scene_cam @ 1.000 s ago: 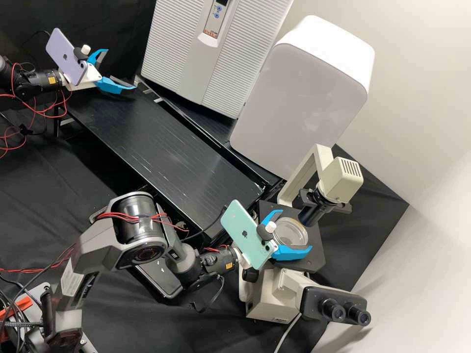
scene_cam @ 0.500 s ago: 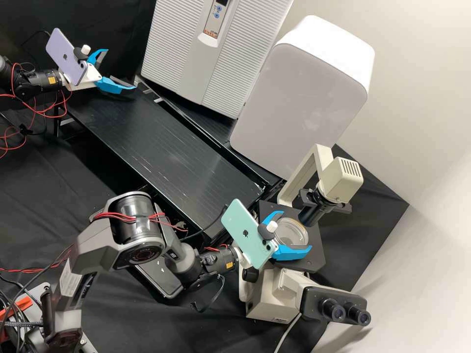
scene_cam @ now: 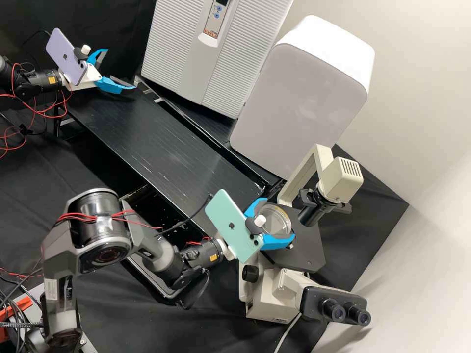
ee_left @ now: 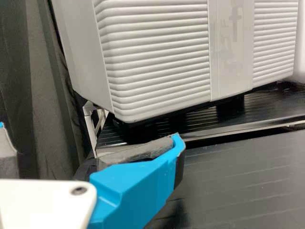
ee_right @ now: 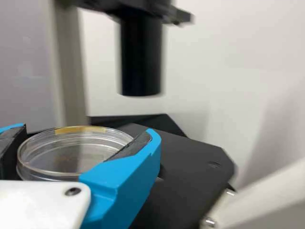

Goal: Place the petri dish on the bench

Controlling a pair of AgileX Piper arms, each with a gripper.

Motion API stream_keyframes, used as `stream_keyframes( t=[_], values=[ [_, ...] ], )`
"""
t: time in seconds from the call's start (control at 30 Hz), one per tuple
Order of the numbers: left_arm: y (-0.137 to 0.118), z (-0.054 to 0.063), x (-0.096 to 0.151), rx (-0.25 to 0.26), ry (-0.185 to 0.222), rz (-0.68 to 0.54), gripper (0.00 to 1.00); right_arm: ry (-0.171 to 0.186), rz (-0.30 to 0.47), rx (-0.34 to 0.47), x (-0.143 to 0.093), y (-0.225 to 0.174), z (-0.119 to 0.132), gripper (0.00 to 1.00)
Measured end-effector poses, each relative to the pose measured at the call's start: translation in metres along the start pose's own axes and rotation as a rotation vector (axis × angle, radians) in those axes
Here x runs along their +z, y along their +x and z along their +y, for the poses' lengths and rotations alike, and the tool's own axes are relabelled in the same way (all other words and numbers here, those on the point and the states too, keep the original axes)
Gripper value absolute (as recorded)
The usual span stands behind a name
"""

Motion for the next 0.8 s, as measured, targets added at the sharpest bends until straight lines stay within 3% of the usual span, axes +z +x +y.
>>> stream_keyframes(
  t=[0.33, 0.47, 0.8],
  values=[
    [0.0, 0.0, 0.0, 0.0, 0.0, 0.0, 1.0, 0.006, 0.164, -0.141, -0.045, -0.029, -0.037, 0.0],
    [0.0, 0.0, 0.0, 0.0, 0.0, 0.0, 1.0, -0.02, 0.231, -0.186, -0.058, -0.037, -0.052, 0.0],
    [0.0, 0.0, 0.0, 0.0, 0.0, 0.0, 1.0, -0.066, 0.262, -0.26, -0.064, -0.042, -0.078, 0.0]
  ],
)
